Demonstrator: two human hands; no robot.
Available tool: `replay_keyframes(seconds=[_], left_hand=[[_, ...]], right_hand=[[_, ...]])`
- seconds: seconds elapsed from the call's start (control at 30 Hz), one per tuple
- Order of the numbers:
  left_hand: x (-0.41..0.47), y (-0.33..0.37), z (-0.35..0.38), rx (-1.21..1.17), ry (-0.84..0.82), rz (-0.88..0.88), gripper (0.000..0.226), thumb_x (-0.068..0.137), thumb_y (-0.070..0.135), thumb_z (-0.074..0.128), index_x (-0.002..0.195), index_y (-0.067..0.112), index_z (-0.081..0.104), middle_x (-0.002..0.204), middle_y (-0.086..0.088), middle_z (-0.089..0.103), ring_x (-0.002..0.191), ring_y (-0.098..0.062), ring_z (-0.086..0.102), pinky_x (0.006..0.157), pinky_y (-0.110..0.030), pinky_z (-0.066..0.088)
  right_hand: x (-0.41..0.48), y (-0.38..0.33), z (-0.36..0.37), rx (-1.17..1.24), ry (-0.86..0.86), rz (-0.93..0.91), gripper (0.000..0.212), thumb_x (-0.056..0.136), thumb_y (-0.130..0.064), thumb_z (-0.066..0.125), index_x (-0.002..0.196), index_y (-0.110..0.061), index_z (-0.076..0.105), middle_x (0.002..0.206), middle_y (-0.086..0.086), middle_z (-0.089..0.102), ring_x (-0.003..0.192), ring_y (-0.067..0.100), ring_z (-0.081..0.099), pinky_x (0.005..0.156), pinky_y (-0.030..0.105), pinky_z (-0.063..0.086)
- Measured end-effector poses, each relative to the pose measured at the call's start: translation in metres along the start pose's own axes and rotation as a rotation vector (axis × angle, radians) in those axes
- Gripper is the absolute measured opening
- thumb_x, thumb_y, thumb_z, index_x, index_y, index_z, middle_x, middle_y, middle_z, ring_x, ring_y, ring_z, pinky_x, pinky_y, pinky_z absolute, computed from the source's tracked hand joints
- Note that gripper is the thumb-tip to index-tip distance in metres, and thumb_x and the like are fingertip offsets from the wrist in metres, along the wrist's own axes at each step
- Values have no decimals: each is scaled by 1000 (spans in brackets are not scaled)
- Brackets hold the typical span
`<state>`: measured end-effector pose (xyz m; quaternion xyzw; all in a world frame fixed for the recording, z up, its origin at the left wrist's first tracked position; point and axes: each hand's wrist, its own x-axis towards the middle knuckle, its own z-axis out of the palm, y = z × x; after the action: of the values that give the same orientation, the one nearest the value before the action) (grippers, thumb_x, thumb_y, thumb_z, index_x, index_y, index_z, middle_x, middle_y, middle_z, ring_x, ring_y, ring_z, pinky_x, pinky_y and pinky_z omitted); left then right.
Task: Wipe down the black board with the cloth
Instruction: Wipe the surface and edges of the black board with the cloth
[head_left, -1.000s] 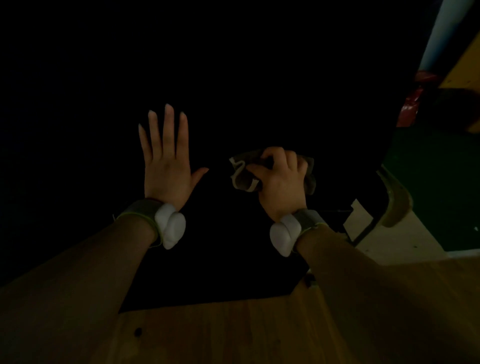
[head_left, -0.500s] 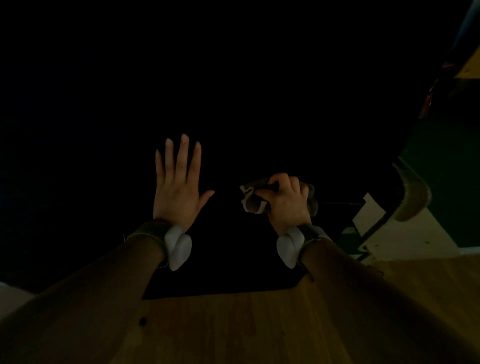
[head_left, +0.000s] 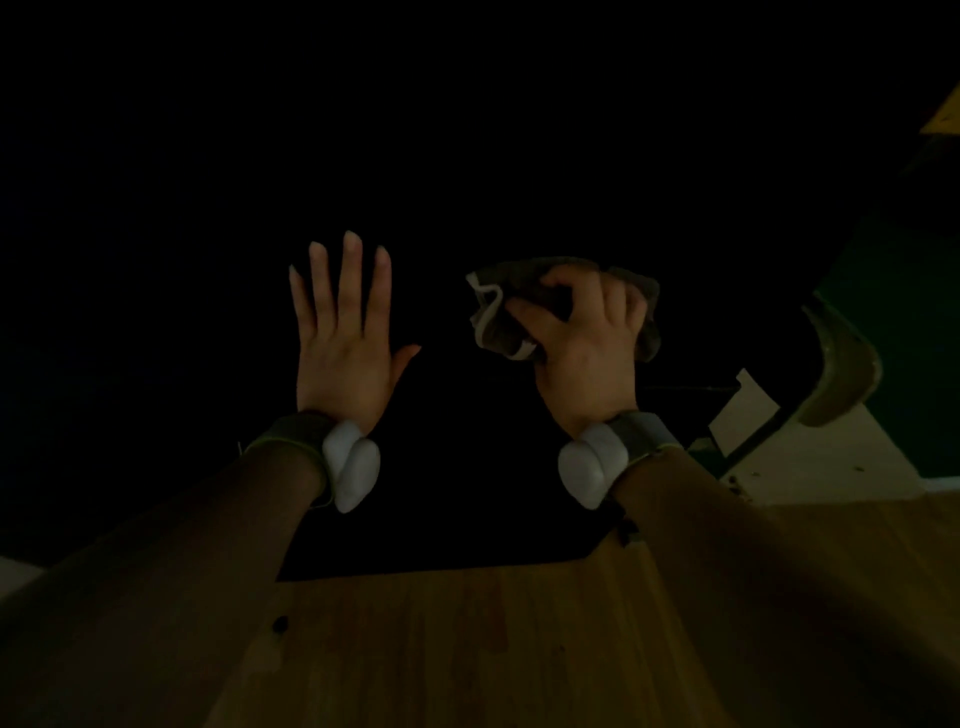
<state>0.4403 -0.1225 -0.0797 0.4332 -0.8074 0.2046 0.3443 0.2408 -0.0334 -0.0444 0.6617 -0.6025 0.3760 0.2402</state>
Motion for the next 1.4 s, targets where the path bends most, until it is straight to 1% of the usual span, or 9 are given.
replay_keyframes(seconds=[0.23,0.43,0.6,0.73,0.87,0.97,1.1,1.23,1.4], left_hand=[[2,0,10,17,49,-1,90,85,50,58,148,6,13,150,-24,10,136,-48,7,112,-59,2],[2,-3,9,33,46,6,89,86,50,57,148,6,11,149,-25,10,135,-50,7,111,-61,3],[1,-3,8,33,37,1,88,87,53,54,148,6,11,149,-28,13,135,-49,6,111,-58,0],[2,-1,4,30,36,1,90,85,50,58,148,5,11,149,-28,12,135,-50,7,110,-59,1],[1,1,-1,24,15,-1,91,85,49,60,148,5,10,150,-31,16,136,-52,9,111,-59,1],[0,2,-6,23,-3,0,92,85,50,59,148,5,10,150,-32,16,136,-53,10,111,-59,1],[-2,5,-16,21,-32,-16,89,87,52,53,148,5,10,152,-30,13,138,-52,8,112,-59,1],[-5,6,-28,8,-69,-2,88,87,48,56,149,7,9,153,-27,12,139,-49,7,113,-60,5],[-7,6,-41,-29,-99,-9,78,89,47,49,149,11,15,155,-21,13,141,-43,9,112,-62,9]], right_hand=[[-20,9,26,-10,-41,45,24,86,-25,65,109,-21,72,119,5,35,105,31,34,86,59,36],[-56,15,39,-37,-156,2,23,84,-26,66,105,-21,74,114,13,57,102,31,35,85,60,41],[-77,20,49,-13,-237,44,30,78,-23,80,107,-21,73,118,4,36,104,32,35,87,61,39],[-75,26,47,13,-308,30,25,77,-21,76,102,-19,75,110,20,62,105,38,47,81,63,42],[-80,26,43,59,-393,20,26,73,-21,67,97,-18,76,101,24,65,101,45,53,75,65,44],[-76,28,43,82,-524,92,29,81,-22,70,110,-20,71,120,24,58,112,54,48,92,64,33],[-80,44,47,9,-779,102,41,98,-29,54,138,-32,46,151,6,29,141,28,17,113,45,9],[-81,39,43,93,-910,166,46,99,-13,50,143,-17,38,152,12,25,141,33,21,110,37,25],[-66,34,20,188,-747,211,48,92,-13,62,138,-12,47,148,19,34,138,39,27,109,51,28]])
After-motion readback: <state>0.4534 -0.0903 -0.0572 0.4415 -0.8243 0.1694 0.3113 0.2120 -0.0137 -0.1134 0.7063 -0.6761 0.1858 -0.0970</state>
